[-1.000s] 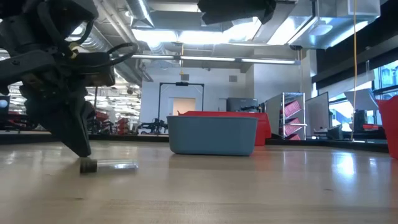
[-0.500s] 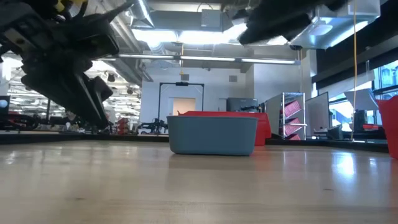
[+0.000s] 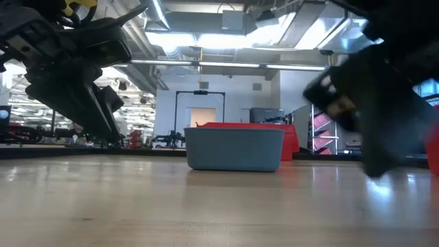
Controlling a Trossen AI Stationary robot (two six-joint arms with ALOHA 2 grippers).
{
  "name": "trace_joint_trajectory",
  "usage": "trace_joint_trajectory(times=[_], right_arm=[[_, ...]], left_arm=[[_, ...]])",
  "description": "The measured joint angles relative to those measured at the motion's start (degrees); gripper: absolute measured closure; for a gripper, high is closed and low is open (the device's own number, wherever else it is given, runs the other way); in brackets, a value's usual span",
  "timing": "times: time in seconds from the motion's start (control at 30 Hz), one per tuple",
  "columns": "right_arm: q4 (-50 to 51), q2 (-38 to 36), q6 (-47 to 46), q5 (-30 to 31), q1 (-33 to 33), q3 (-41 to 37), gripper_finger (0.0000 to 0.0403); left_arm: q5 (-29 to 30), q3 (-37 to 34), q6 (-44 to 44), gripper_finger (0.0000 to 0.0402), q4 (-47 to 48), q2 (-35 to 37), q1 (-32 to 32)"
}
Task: Sort batteries
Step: Put the silver battery into the bottom red bin
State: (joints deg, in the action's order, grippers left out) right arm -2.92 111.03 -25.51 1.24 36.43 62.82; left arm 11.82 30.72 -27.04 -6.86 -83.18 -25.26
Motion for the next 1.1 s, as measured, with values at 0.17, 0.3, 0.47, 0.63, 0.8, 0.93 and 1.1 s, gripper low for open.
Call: trace_joint_trajectory(times=[0.17, 0.3, 0.47, 0.63, 0.8, 0.93, 1.1], right_arm=[[-7.9, 7.6, 6.0, -4.5, 1.0, 2.9, 0.0253], [-7.8, 11.2, 9.1, -4.3, 1.1, 7.2, 0.0265], [-7.8, 14.6, 10.9, -2.0, 1.2, 12.0, 0.0331], [-7.3, 14.9, 10.9, -1.5, 1.5, 12.9, 0.0396], [-10.1, 14.9, 9.7, -2.0, 2.9, 12.9, 0.0386], [-10.3, 15.5, 9.0, -2.6, 3.5, 12.9, 0.0399], [-10.4, 15.6, 8.9, -2.8, 3.5, 12.9, 0.0396]], left_arm=[[0.0, 0.0, -0.5, 0.0304, -0.3, 0.0, 0.0], [0.0, 0.0, -0.5, 0.0304, -0.2, 0.0, 0.0], [0.0, 0.0, 1.1, 0.0304, 0.3, 0.0, 0.1], [0.0, 0.0, 1.8, 0.0304, 0.3, 0.0, 0.1], [0.0, 0.0, 1.7, 0.0304, 0.2, 0.0, 0.1], [0.0, 0.0, 1.6, 0.0304, 0.2, 0.0, 0.1], [0.0, 0.0, 1.5, 0.0304, 0.2, 0.0, 0.2]])
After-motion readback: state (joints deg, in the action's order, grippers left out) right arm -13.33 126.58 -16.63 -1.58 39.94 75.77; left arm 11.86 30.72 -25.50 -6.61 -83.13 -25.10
